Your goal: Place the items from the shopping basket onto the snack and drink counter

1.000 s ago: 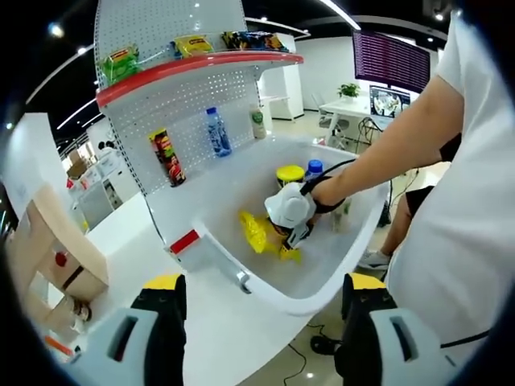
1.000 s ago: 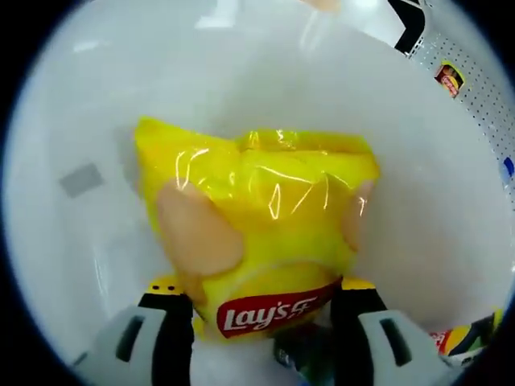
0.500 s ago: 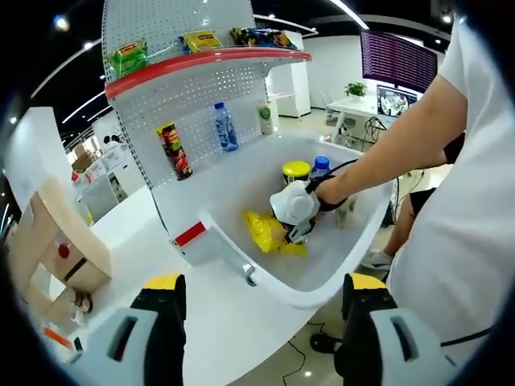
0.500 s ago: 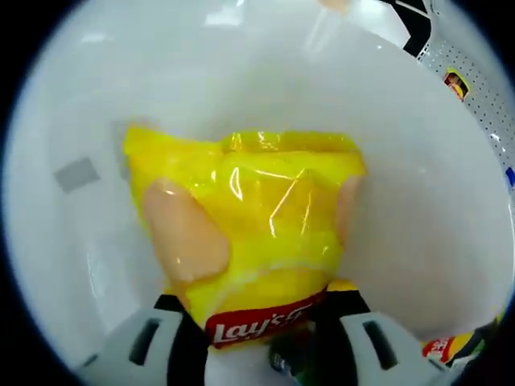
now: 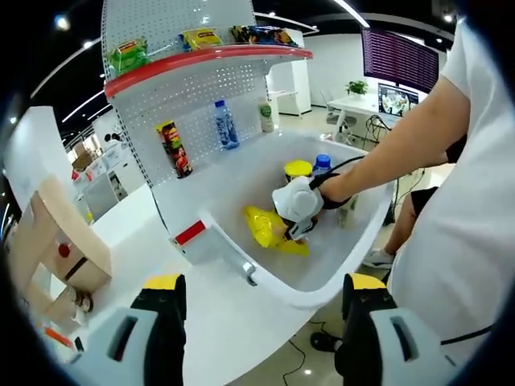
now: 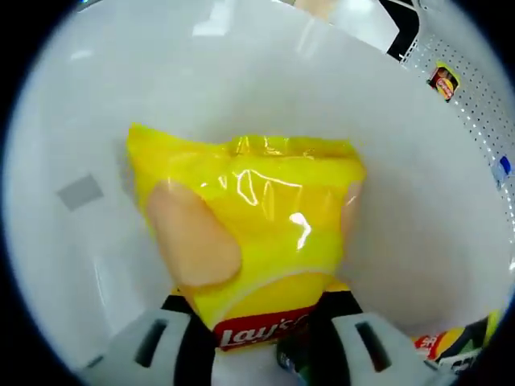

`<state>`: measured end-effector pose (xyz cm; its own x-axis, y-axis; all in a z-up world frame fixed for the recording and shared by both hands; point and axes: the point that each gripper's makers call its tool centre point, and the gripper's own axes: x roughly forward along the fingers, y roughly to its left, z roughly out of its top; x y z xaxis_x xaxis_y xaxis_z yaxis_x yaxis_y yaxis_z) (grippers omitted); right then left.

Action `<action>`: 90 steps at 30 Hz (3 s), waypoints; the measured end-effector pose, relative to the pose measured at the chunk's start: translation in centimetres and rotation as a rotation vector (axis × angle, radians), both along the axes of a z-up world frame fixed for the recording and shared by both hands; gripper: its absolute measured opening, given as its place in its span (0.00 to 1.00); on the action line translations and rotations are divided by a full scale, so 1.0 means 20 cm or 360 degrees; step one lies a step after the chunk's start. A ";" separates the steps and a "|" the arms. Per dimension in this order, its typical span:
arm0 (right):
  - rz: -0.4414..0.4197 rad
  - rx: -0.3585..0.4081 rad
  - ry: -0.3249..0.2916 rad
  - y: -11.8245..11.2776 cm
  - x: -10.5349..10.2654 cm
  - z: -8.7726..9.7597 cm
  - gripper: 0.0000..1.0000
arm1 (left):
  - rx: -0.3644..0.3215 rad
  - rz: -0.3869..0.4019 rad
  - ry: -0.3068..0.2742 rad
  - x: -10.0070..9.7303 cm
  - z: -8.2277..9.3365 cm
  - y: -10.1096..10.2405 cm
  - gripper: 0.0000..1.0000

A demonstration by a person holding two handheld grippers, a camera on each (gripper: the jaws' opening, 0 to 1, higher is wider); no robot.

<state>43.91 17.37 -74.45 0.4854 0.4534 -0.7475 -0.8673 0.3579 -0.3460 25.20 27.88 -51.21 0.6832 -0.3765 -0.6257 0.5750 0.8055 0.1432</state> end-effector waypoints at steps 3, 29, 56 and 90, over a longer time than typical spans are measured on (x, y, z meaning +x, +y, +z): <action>-0.0017 0.0043 0.0001 0.01 -0.01 0.03 0.43 | -0.0013 -0.0010 -0.0013 0.00 0.02 -0.02 0.81; -0.0160 0.0330 -0.0039 -0.03 -0.14 0.35 0.42 | -0.0114 0.0012 -0.0203 0.04 0.20 -0.14 0.82; -0.0372 0.0629 -0.0167 -0.15 -0.12 0.81 0.41 | -0.0271 0.0031 -0.0486 0.12 0.42 -0.25 0.83; -0.0678 0.1261 -0.0364 -0.40 0.00 1.57 0.40 | -0.0293 0.0108 -0.0598 0.12 0.52 -0.26 0.81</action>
<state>43.92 9.30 -43.05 0.8259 0.5405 -0.1607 -0.5490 0.8357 -0.0107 27.65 22.75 -40.85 0.8781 -0.4049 -0.2551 0.4550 0.8715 0.1829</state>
